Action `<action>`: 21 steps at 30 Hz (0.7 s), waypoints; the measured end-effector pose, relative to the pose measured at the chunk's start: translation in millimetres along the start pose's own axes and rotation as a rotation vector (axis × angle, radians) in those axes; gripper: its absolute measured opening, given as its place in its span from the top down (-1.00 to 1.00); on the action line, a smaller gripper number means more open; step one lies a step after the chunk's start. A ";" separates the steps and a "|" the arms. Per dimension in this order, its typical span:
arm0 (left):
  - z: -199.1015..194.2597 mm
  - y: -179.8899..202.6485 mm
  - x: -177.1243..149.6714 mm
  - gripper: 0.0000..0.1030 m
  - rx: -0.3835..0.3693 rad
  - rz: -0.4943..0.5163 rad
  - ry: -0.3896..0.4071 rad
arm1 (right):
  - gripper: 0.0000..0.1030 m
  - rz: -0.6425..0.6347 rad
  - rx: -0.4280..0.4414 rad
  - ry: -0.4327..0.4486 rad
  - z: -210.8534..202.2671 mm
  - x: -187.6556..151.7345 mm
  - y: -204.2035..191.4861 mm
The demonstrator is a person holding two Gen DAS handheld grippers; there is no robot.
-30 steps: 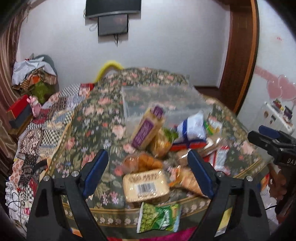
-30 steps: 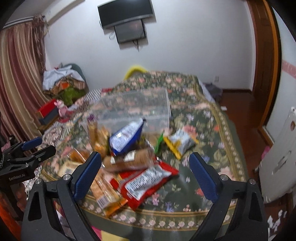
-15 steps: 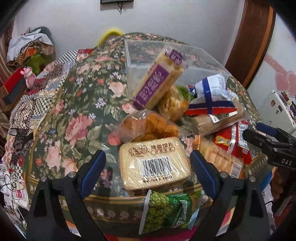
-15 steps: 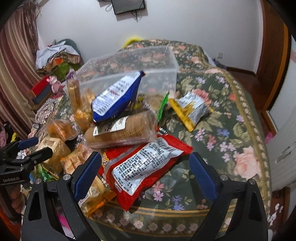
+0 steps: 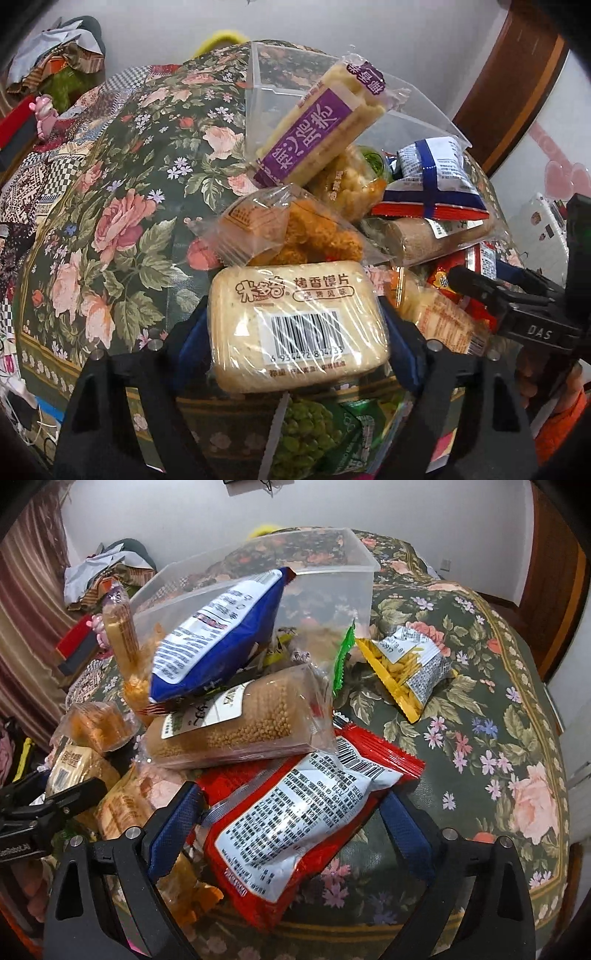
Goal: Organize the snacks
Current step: 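Grasp the red-and-white snack bag with the right gripper while the left gripper grasps the cracker box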
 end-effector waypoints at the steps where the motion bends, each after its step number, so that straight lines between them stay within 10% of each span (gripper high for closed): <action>1: -0.2 0.1 0.3 -0.61 0.000 0.000 0.002 | -0.85 0.002 0.004 -0.001 -0.4 -0.3 -0.4; 21: -49.5 10.0 17.0 -0.59 0.012 0.027 0.129 | -0.76 0.024 -0.030 -0.020 -17.9 -7.2 24.9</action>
Point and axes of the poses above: each gripper's, at about its wrist camera, not at the fingertips, and z roughly the way its jaws point, y to its right, x to its top, the point moved 6 cm from there along z, roughly the way its jaws point, and after that the axes turned 2 degrees about x, right-handed, at the moved point
